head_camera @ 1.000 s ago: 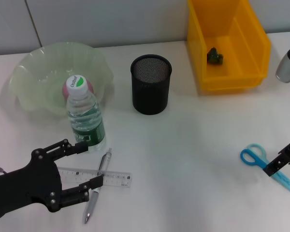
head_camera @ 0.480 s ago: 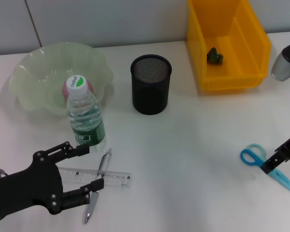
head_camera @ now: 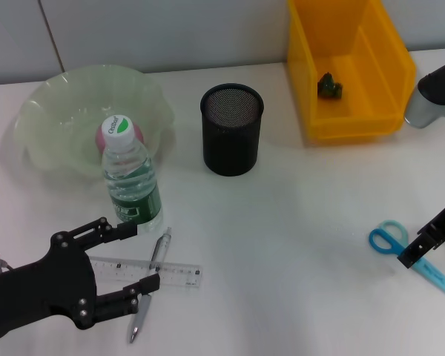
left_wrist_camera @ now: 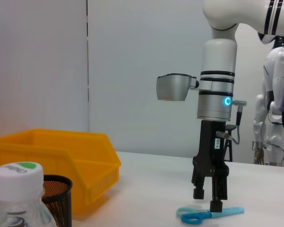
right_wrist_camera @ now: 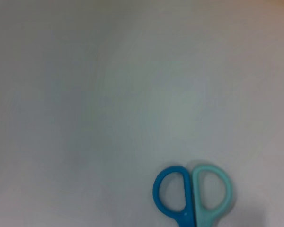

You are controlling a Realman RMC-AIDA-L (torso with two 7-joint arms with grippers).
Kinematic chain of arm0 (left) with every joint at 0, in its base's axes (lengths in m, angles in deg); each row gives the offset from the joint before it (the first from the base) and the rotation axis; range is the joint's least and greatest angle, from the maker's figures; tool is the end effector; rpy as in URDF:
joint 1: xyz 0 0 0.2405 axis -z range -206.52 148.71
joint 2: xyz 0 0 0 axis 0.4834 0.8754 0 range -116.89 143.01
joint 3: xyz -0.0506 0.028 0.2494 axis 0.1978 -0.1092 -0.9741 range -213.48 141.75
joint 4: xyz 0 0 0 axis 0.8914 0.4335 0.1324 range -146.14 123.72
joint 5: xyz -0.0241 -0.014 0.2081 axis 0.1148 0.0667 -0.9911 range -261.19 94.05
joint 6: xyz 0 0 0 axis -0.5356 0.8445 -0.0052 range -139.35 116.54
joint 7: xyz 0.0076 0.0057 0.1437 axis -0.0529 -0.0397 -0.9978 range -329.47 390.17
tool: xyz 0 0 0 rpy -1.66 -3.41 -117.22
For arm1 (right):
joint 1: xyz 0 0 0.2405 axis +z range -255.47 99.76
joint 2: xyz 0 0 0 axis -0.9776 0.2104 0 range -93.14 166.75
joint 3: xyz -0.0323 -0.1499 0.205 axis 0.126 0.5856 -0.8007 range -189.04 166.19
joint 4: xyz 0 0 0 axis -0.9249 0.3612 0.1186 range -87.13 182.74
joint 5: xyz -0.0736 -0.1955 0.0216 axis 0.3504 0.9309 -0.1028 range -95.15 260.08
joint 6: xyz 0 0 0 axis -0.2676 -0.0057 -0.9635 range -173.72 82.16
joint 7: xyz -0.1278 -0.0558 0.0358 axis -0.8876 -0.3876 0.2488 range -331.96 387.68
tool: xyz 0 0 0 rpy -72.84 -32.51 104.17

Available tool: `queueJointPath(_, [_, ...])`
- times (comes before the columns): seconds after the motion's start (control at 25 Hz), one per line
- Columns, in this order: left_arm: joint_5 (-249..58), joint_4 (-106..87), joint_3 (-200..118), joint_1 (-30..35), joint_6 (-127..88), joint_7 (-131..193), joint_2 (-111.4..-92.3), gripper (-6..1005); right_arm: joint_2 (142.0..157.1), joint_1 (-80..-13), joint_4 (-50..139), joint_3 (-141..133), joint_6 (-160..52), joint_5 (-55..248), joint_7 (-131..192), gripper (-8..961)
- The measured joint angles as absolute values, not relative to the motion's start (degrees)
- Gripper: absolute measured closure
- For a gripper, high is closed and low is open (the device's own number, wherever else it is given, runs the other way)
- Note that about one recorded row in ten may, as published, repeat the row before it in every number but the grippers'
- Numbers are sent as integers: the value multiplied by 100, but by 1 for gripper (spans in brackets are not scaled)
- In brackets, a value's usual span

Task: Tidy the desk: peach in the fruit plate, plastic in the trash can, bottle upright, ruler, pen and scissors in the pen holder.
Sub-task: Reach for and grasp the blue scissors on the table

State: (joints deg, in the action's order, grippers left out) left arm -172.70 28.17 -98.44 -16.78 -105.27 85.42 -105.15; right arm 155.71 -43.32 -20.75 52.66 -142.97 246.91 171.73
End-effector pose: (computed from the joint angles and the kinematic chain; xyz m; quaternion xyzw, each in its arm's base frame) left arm -0.2833 0.2455 -0.0131 -0.9360 -0.0758 -0.3109 0.1465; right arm 0.2613 0.3403 0.0398 -0.8329 0.4519 -0.2680 0.1742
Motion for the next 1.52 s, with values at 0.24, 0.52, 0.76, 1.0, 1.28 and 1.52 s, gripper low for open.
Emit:
queueJointPath(0.24, [-17269,2808,-9844,-1686,-10527,8529,-10515,214,15572,-4322,-2070,5410,-14281,24692,17279,106])
queueJointPath(0.52, [-17269,2730,-9823,-1680,-10542,8458,-10515,214,15572,-4316,-2062,5601,-14243,24753,17380,105])
queueJointPath(0.76, [-17268,2701,-9824,-1680,-10548,8422,-10515,215,15571,-4273,-1958,5635,-14187,24773,17410,105])
queueJointPath(1.0, [-17268,2685,-9817,-1680,-10560,8389,-10515,215,15579,-4178,-1775,5634,-14135,24773,17418,105])
queueJointPath(1.28, [-17268,2684,-9820,-1678,-10572,8387,-10515,215,15580,-4151,-1746,5634,-14121,24773,17425,106])
queueJointPath(1.52, [-17269,2684,-9833,-1678,-10572,8387,-10515,215,15576,-4087,-1588,5634,-14120,24773,17446,210])
